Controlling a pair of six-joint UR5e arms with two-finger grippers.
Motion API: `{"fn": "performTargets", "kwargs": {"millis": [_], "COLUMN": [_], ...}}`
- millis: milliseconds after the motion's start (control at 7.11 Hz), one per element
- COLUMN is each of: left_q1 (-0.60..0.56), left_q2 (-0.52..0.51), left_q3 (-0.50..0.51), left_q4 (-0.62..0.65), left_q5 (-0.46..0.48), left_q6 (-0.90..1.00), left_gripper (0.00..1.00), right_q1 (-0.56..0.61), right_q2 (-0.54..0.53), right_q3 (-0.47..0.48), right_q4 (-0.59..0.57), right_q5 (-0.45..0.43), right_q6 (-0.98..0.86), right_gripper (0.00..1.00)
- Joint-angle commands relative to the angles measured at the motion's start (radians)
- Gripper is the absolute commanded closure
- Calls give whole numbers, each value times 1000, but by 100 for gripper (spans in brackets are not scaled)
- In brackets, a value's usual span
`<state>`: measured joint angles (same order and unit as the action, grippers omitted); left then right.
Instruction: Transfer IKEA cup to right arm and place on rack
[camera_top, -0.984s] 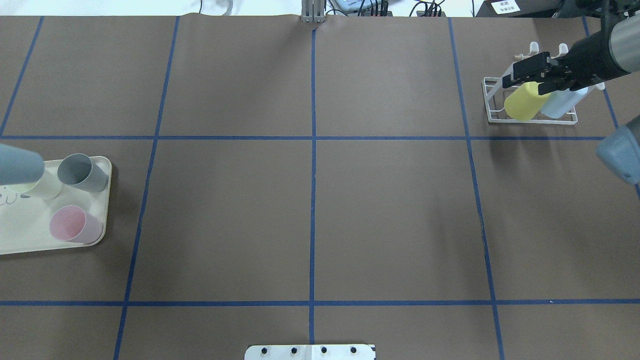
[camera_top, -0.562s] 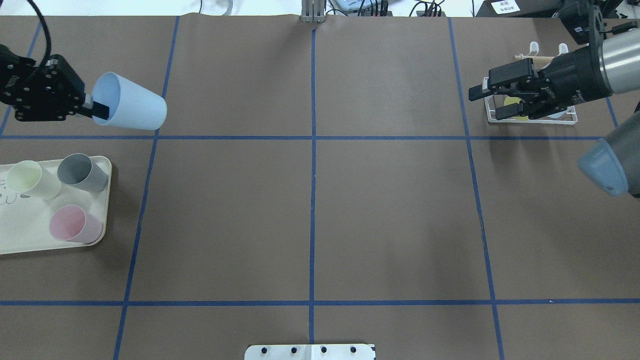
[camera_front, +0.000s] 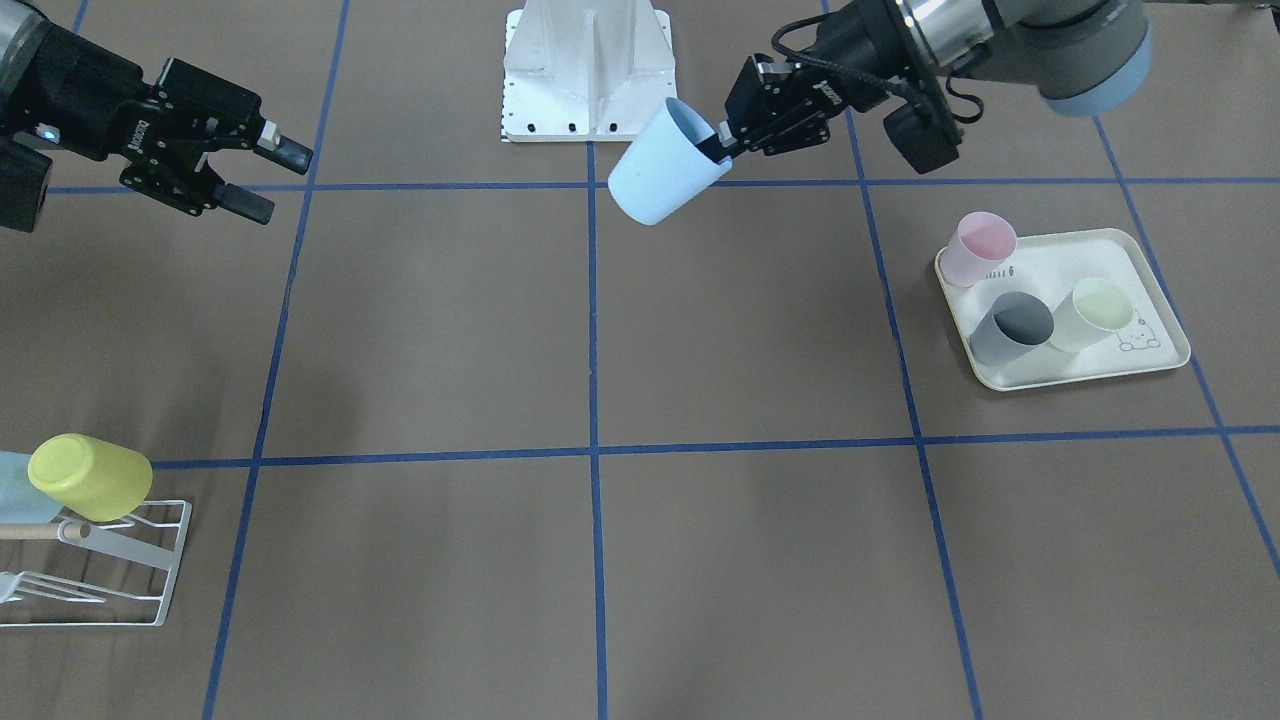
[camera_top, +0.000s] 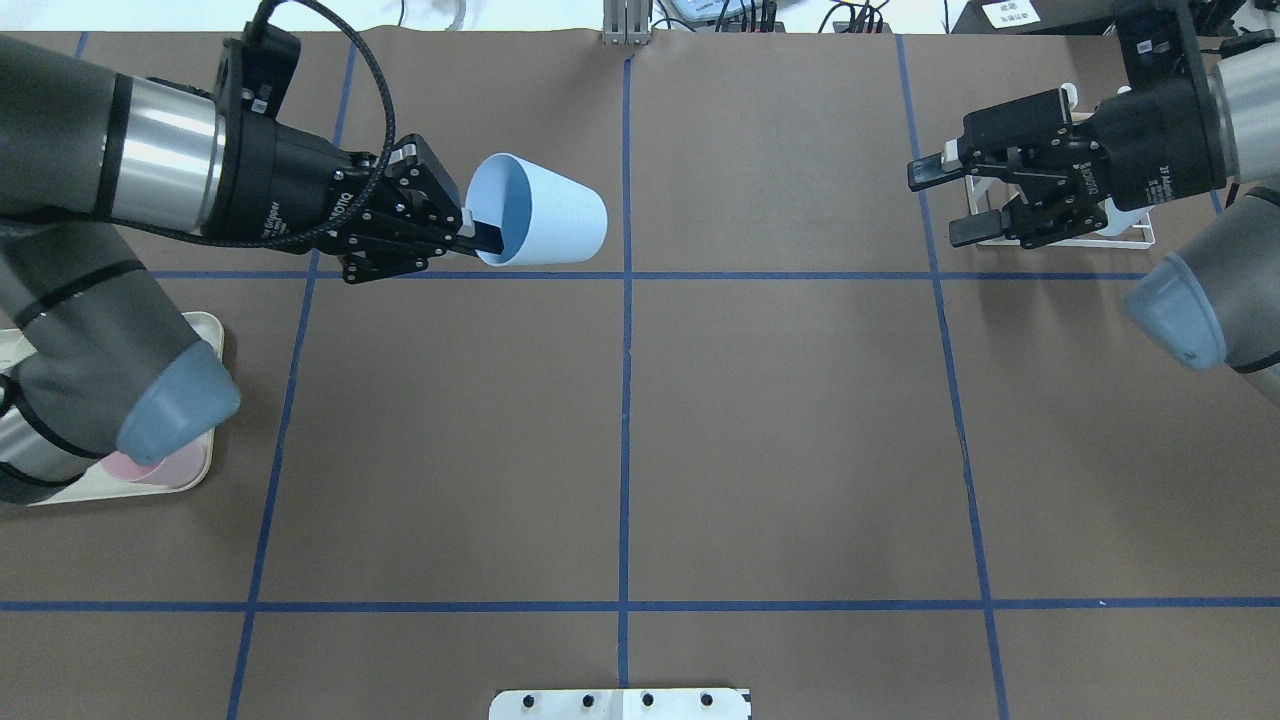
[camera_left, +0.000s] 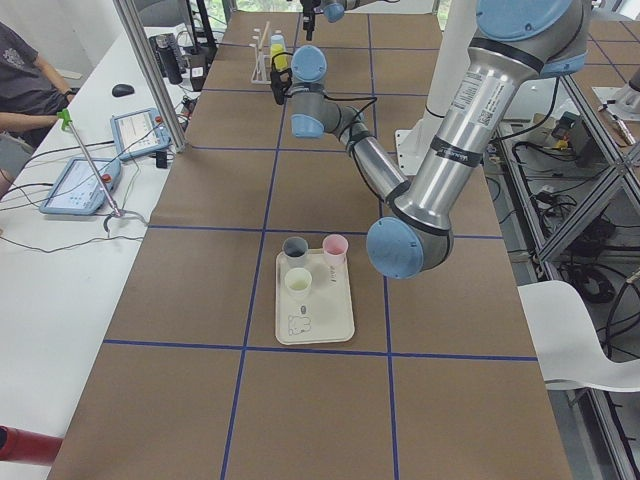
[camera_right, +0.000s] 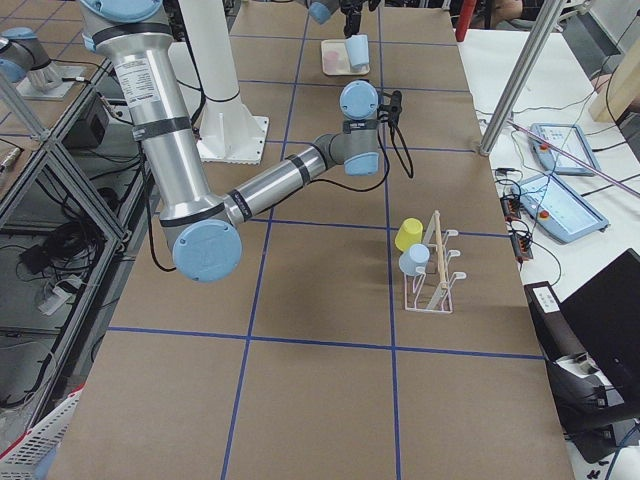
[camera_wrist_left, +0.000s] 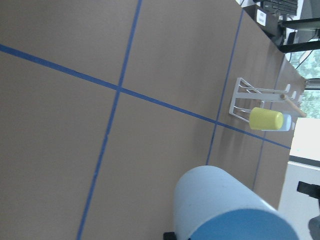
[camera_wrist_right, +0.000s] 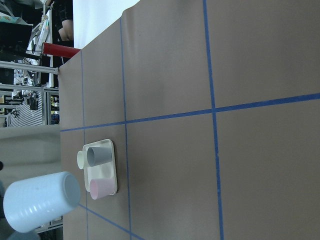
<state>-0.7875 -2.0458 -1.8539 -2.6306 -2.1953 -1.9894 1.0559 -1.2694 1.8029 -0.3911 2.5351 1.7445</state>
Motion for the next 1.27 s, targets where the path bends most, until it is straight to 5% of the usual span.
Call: {"fn": "performTargets", "kwargs": {"millis": [0,281,422,843,1125], "left_q1": [134,200,209,218,223], "left_q2": [-5,-13,-30,-57,-83], "left_q3": [143,218,269,297,297], "left_q4": [-465,-680,-765,-818,-827], "left_q5": [245,398,441,443,450], "left_q6": [-262,-368,-405,-439,-506], "left_gripper": [100,100,100,100,100], "right_q1": [-36,-86,-133,-256,-280], "right_q2": [47,135,160,170,171], "right_q3": [3,6,6,1,-7], "right_q4": [18,31,55,230,282], "right_q5": [2,-33,-121,-339,-391], "right_q6": [42,174,229,381,403], "right_gripper": [2,2,2,2,2]}}
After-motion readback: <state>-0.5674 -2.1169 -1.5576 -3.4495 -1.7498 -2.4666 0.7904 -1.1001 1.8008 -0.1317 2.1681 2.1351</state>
